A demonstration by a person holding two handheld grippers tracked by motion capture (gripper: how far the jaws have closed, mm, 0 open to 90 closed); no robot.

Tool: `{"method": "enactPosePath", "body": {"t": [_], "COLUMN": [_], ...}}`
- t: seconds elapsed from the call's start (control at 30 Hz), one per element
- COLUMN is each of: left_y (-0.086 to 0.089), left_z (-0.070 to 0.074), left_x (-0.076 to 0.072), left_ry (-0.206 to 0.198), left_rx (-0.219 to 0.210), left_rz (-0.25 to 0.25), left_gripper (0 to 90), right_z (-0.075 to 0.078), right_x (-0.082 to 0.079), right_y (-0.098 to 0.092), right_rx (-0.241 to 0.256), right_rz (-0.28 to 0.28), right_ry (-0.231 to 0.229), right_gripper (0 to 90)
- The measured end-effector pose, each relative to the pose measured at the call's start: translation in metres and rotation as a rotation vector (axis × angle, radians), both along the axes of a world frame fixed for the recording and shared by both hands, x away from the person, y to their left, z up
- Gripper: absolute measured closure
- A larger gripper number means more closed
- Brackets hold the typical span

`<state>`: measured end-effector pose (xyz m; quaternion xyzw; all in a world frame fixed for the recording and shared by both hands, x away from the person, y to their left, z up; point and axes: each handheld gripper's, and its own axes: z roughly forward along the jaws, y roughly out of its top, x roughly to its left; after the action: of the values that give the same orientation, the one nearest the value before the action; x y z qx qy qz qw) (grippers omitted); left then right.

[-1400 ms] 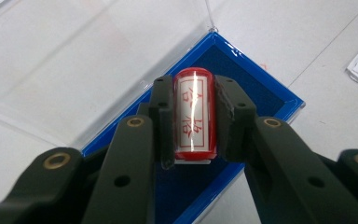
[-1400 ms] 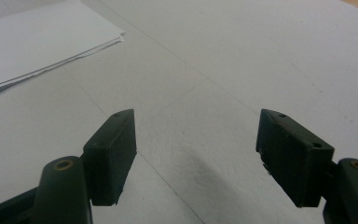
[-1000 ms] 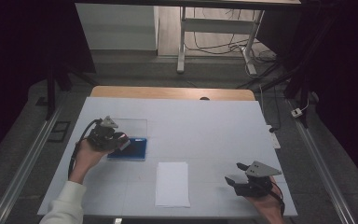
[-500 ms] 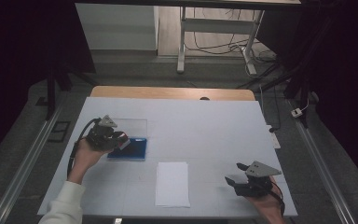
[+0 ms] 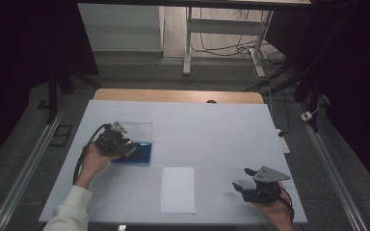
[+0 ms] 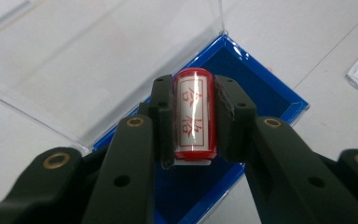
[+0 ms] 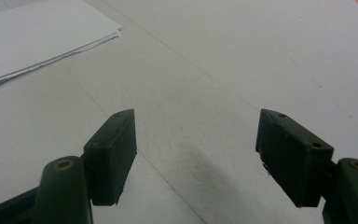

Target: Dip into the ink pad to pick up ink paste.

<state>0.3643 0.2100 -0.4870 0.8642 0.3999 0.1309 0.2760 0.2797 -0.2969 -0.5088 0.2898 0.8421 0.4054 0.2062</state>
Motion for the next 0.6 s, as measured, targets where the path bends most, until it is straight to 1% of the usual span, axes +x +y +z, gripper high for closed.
{"method": "enactPosePath", "body": {"t": [0.13, 0.17, 0.2, 0.43, 0.5, 0.6], "left_y": [0.0007, 0.0004, 0.0000, -0.0042, -0.0056, -0.0063], "left_z": [-0.0006, -0.0005, -0.0004, 0.0002, 0.0006, 0.0000], "left_x": [0.0005, 0.0005, 0.0005, 0.0000, 0.0001, 0.0006], "left_ry": [0.003, 0.004, 0.005, 0.003, 0.003, 0.008], "left_rx": [-0.007, -0.004, -0.001, 0.025, 0.038, 0.042], "left_rz": [0.003, 0.004, 0.005, 0.007, 0.006, 0.009], "left_gripper": [70.4, 70.4, 70.5, 70.5, 70.6, 70.7], "right_z": [0.0000, -0.0004, 0.0000, 0.0002, 0.0000, -0.0006], "right_x": [0.0000, 0.0001, 0.0000, -0.0002, 0.0000, 0.0003], "right_y": [0.0001, 0.0004, 0.0005, 0.0013, 0.0015, 0.0021], "right_rx": [0.000, 0.005, -0.002, -0.007, -0.007, -0.009], "right_rz": [-0.001, -0.002, 0.000, 0.005, 0.005, 0.005], "right_ry": [0.000, -0.002, 0.001, 0.000, 0.002, 0.001], "right_gripper": [28.3, 28.4, 28.4, 28.4, 28.3, 28.4]}}
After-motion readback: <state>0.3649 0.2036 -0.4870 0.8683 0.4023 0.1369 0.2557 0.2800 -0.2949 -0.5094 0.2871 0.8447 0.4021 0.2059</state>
